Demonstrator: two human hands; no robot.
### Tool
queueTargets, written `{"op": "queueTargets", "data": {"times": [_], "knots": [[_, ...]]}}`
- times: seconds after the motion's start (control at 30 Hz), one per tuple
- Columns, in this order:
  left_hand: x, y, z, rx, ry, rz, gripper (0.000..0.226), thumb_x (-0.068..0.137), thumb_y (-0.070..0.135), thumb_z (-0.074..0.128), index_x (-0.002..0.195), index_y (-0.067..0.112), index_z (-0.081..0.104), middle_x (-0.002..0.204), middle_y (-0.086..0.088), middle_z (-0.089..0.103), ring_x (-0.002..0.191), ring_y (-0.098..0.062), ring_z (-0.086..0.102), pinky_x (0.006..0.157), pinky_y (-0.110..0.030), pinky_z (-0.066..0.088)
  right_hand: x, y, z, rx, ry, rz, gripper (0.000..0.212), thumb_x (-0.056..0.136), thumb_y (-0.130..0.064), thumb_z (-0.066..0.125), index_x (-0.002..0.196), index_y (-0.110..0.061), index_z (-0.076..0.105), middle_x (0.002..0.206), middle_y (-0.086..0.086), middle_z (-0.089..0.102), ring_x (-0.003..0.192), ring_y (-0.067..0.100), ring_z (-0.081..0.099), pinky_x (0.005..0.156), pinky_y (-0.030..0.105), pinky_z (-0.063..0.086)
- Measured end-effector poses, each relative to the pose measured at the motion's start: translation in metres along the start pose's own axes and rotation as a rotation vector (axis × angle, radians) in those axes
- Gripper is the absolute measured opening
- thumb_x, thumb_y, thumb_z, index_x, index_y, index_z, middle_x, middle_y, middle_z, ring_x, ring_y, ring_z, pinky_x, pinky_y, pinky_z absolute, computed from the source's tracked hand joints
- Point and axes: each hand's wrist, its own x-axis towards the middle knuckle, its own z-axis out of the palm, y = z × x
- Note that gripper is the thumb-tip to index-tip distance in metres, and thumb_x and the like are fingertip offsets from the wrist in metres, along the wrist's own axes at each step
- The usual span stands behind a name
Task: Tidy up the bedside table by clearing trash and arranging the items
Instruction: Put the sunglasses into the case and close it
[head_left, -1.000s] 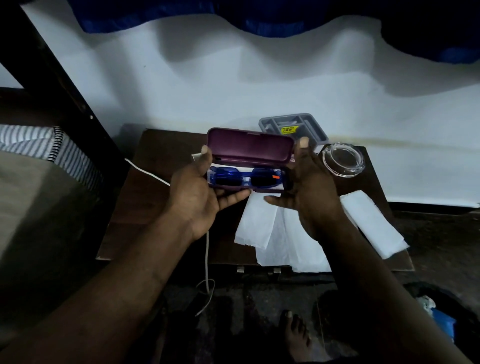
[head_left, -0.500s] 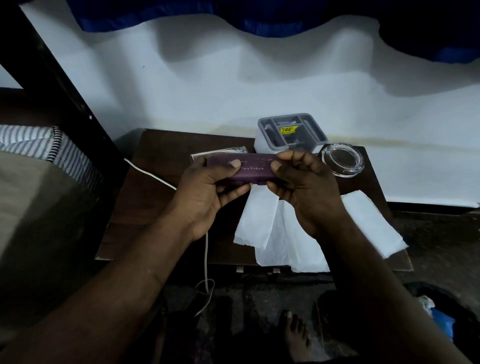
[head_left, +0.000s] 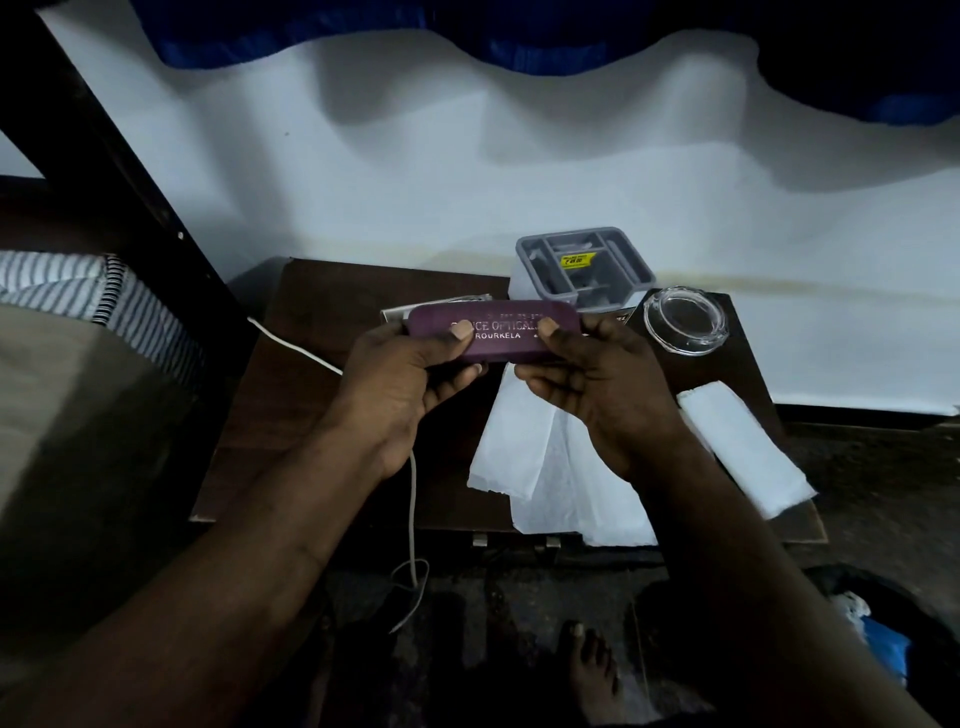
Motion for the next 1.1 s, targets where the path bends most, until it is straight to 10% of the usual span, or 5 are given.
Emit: {"op": "queueTargets", "data": {"times": [0.53, 0.77, 1.1], "knots": [[0.004, -0.001, -0.002, 0.015, -0.057, 0.035, 0.033, 0.091, 0.004, 0.07, 0.123, 0.008, 0.064, 0.113, -0.018, 0.075, 0.092, -0.031, 0.075, 0.071, -0.026, 0.061, 0.002, -0.001, 0.001, 0.002, 0.024, -0.061, 0.018, 0.1, -0.019, 0.069, 0.115, -0.011, 0.066, 0.096, 0.01, 0.077, 0.079, 0.026, 0.077, 0.069, 0.026, 0.061], [0.01, 0.0, -0.015, 0.473, -0.094, 0.371, 0.063, 0.078, -0.002, 0.083, 0.131, 0.023, 0.061, 0.12, -0.002, 0.071, 0.107, -0.02, 0.07, 0.097, -0.042, 0.058, 0.006, 0.0, 0.001, 0.017, 0.095, -0.091, 0.005, 0.101, -0.018, 0.067, 0.105, -0.017, 0.069, 0.1, 0.013, 0.078, 0.084, 0.028, 0.077, 0.066, 0.022, 0.059], [0.016, 0.016, -0.036, 1.004, -0.028, 0.663, 0.061, 0.072, 0.027, 0.092, 0.127, 0.027, 0.064, 0.107, 0.025, 0.065, 0.094, 0.007, 0.062, 0.08, 0.0, 0.041, 0.014, 0.008, 0.018, 0.082, 0.12, -0.147, 0.015, 0.099, -0.018, 0.071, 0.11, -0.011, 0.065, 0.098, 0.008, 0.076, 0.086, 0.026, 0.076, 0.083, 0.036, 0.065]]}}
